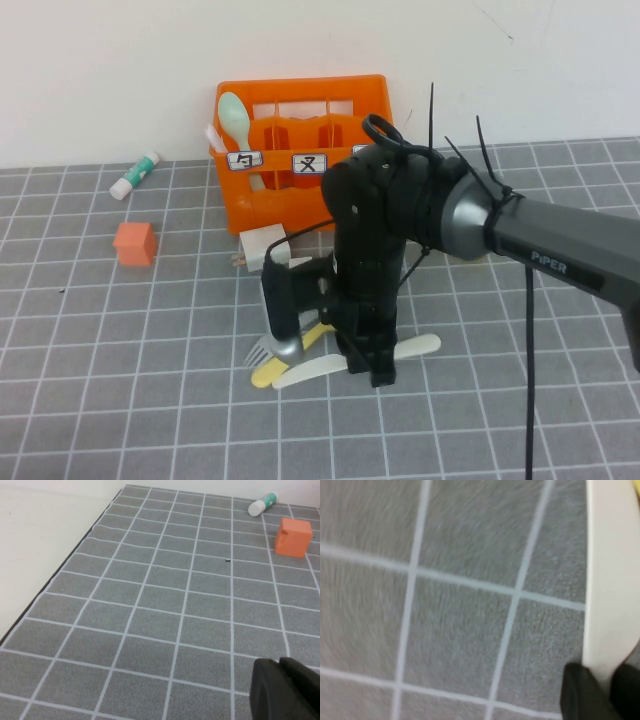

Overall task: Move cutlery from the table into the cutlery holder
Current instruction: Pick up the knife, then place the knife on the box

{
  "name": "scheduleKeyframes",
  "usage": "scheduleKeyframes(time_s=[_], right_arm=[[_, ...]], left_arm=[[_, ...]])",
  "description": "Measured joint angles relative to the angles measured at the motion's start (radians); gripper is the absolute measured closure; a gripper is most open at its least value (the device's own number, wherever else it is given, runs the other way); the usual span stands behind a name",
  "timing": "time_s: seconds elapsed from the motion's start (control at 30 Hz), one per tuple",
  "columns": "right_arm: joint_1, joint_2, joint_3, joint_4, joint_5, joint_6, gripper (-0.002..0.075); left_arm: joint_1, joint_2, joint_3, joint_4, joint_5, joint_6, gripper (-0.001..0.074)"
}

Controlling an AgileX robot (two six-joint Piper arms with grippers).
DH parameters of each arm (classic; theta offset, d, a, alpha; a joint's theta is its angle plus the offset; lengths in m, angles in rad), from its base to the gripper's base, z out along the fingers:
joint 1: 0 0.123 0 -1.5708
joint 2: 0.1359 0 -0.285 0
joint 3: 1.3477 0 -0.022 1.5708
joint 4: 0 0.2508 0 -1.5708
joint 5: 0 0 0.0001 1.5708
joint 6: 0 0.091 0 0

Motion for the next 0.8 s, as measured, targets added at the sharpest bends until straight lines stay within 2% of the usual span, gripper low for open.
scheduleKeyframes(time_s=[0.23,0.37,0.53,0.67,0.8], right_arm=[[-0.002,-0.007,-0.044,0.052,0.037,0.283,0.062],[-0.006,-0.055,-0.04,0.179,0.04,0.317,0.062],[-0.006,-0.155,0.036,0.236,0.03,0.319,0.062],[-0.006,-0.3,0.221,0.241,-0.102,0.319,0.062],[-0.006,-0.459,0.458,0.287,-0.393,0.319,0.062]], left_arm=[[0.0,0.0,0.0,0.0,0.0,0.0,0.0736],[0.0,0.0,0.0,0.0,0.0,0.0,0.0736],[0.0,0.0,0.0,0.0,0.0,0.0,0.0736],[0.0,0.0,0.0,0.0,0.0,0.0,0.0736],[0.0,0.0,0.0,0.0,0.0,0.0,0.0736]])
